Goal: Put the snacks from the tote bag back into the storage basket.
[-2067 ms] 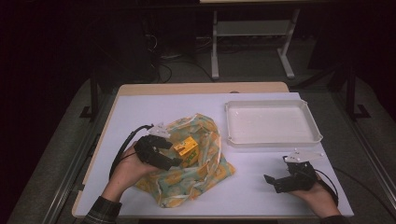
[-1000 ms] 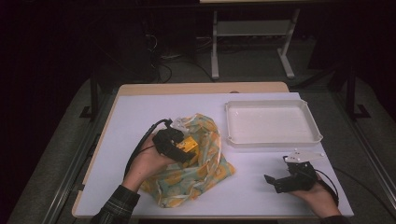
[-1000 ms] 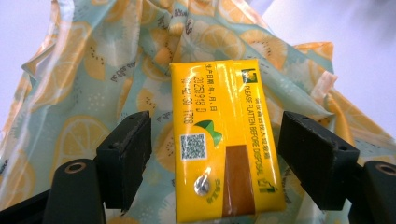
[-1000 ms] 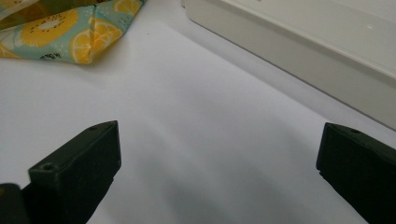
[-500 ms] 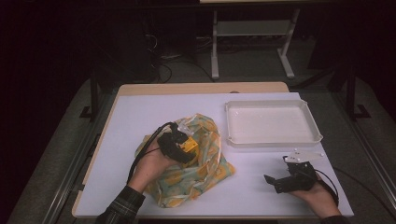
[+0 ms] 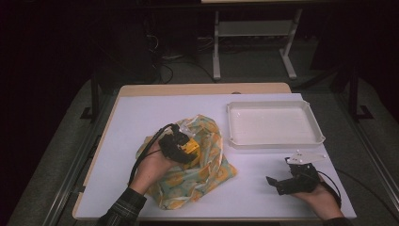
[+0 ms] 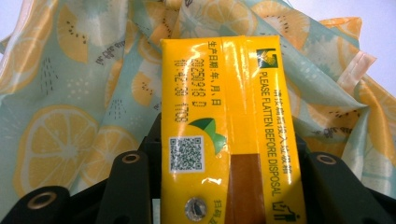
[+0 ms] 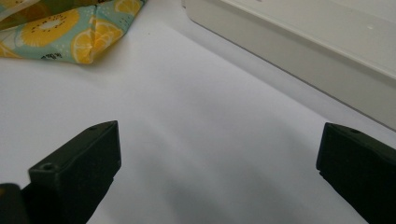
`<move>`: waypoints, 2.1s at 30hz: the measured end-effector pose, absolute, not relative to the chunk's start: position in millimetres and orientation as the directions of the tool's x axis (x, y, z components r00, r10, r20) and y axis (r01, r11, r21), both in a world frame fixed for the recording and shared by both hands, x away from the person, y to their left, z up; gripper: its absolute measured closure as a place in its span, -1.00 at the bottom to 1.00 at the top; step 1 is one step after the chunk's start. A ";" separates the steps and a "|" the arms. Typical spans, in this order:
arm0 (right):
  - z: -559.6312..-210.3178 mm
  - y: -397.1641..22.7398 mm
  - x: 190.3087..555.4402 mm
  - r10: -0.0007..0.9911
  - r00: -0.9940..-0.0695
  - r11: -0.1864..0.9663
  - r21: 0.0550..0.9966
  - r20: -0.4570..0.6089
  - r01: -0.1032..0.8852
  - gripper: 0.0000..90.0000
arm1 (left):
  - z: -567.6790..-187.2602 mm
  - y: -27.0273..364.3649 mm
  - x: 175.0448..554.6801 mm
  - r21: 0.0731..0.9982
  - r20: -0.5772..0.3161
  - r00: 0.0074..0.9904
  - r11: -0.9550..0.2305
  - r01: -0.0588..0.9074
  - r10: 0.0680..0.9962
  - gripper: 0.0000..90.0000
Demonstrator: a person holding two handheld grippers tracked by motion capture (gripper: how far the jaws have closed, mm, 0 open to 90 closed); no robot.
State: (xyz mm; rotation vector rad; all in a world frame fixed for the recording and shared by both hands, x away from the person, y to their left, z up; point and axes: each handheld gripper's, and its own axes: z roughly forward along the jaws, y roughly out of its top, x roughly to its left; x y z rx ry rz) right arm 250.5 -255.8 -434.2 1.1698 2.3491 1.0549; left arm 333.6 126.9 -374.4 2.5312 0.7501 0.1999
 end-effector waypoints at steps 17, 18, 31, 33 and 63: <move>-433.0 -257.6 250.1 0.790 -0.611 0.387 0.737 0.046 0.555 -1.00 | -368.6 126.1 332.9 0.502 0.001 0.838 -0.725 0.472 0.546 0.20; -432.8 -257.7 250.0 0.790 -0.612 0.387 0.737 0.045 0.554 -1.00 | -364.6 125.6 332.8 0.508 0.003 0.838 -0.723 0.468 0.545 0.20; -432.9 -257.5 249.9 0.790 -0.612 0.385 0.738 0.047 0.554 -1.00 | -343.1 124.5 335.1 0.543 -0.006 0.842 -0.705 0.456 0.540 0.20; -432.9 -257.4 249.9 0.789 -0.612 0.386 0.738 0.047 0.554 -1.00 | -340.8 124.3 335.2 0.546 -0.011 0.840 -0.701 0.459 0.542 0.20; -432.3 -258.4 249.7 0.790 -0.611 0.379 0.745 0.048 0.549 -1.00 | -312.2 109.8 344.9 0.596 -0.017 0.856 -0.682 0.424 0.517 0.20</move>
